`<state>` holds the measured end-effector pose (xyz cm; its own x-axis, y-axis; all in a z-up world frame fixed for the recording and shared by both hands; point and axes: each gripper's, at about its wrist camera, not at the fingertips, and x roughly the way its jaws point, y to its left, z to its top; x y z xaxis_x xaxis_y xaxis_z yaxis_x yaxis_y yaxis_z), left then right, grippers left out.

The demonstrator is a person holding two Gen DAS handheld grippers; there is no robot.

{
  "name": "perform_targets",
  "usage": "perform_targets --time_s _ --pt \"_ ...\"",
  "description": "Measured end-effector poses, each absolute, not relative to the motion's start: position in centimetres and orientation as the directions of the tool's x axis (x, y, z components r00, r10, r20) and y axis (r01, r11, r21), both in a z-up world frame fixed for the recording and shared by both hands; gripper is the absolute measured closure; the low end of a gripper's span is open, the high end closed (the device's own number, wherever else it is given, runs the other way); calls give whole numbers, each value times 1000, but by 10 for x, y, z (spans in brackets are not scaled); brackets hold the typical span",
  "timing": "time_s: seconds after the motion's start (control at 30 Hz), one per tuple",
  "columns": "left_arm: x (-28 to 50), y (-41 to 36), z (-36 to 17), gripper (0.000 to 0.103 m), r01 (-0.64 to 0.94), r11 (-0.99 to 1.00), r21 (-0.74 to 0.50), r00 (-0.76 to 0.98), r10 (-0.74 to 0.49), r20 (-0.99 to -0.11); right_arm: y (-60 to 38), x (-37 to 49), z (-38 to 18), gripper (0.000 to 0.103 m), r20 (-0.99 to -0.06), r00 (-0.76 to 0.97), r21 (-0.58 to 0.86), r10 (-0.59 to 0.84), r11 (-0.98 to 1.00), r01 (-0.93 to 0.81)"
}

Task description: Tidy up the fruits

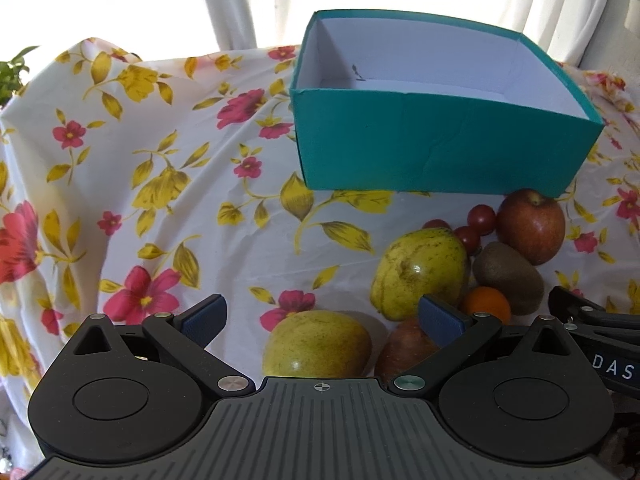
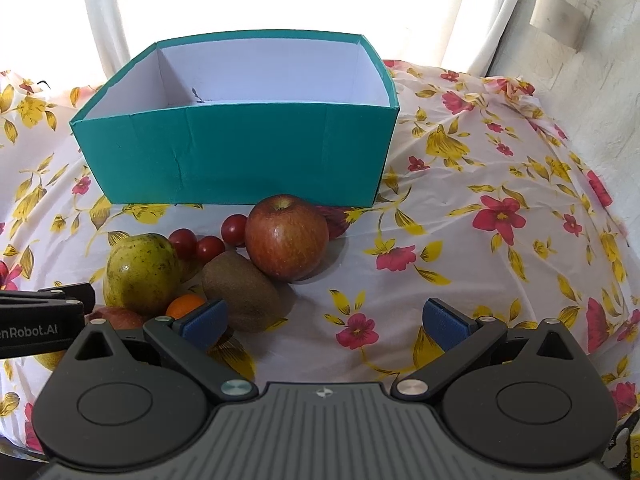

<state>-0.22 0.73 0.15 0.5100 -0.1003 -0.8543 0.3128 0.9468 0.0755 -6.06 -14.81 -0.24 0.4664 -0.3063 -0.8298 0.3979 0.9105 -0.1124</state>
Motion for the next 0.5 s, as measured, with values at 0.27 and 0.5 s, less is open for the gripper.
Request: perform_targets --time_s 0.27,0.5 --pt "-6 12 4 0 330 943 35 528 -154 -835 -151 -65 -2 0 -826 488 -78 -284 913 400" --pt "-23 21 3 0 385 920 72 599 -190 -778 -160 -73 -1 0 -816 509 -46 -274 909 414"
